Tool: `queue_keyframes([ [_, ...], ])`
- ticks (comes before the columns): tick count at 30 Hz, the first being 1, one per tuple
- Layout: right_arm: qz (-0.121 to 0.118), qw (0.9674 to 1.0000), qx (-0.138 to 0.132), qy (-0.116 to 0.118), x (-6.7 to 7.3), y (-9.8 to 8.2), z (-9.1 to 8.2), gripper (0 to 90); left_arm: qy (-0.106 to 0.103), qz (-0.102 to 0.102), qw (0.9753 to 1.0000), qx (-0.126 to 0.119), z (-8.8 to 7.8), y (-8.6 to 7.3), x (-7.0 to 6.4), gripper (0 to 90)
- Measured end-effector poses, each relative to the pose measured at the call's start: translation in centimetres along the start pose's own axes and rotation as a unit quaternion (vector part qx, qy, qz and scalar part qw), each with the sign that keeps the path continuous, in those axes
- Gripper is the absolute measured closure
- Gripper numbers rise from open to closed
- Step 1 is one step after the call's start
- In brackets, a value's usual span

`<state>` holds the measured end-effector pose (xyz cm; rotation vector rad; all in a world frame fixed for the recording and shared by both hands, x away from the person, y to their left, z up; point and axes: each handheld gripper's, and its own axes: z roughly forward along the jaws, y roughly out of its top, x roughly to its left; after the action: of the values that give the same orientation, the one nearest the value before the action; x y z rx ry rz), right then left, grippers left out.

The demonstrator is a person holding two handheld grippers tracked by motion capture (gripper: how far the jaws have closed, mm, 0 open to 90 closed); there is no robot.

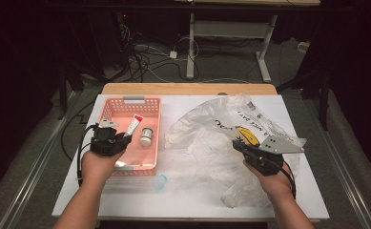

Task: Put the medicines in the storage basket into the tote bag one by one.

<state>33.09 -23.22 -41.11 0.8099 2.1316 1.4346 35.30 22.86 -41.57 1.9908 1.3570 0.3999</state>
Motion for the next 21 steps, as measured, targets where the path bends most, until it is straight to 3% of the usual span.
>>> queue_keyframes([
  [6,-0.003,1.0000,0.005,-0.003,0.0,-0.2,0.0,90.0,-0.013,0.009,0.9998,-0.010,-0.1,-1.9,-0.9,67.7],
  [11,-0.005,1.0000,0.005,-0.005,0.1,-0.2,0.0,90.0,-0.010,0.029,0.9994,-0.017,0.0,-2.9,-1.9,67.7],
  [16,-0.006,0.9999,0.007,-0.006,0.1,-0.3,-0.1,90.0,-0.018,0.033,0.9980,-0.051,-0.4,-3.4,-2.2,67.7],
  [21,-0.004,0.9999,0.006,-0.011,-0.1,-0.2,-0.3,90.0,-0.033,0.043,0.9969,-0.058,-0.7,-3.0,-2.7,67.7],
])
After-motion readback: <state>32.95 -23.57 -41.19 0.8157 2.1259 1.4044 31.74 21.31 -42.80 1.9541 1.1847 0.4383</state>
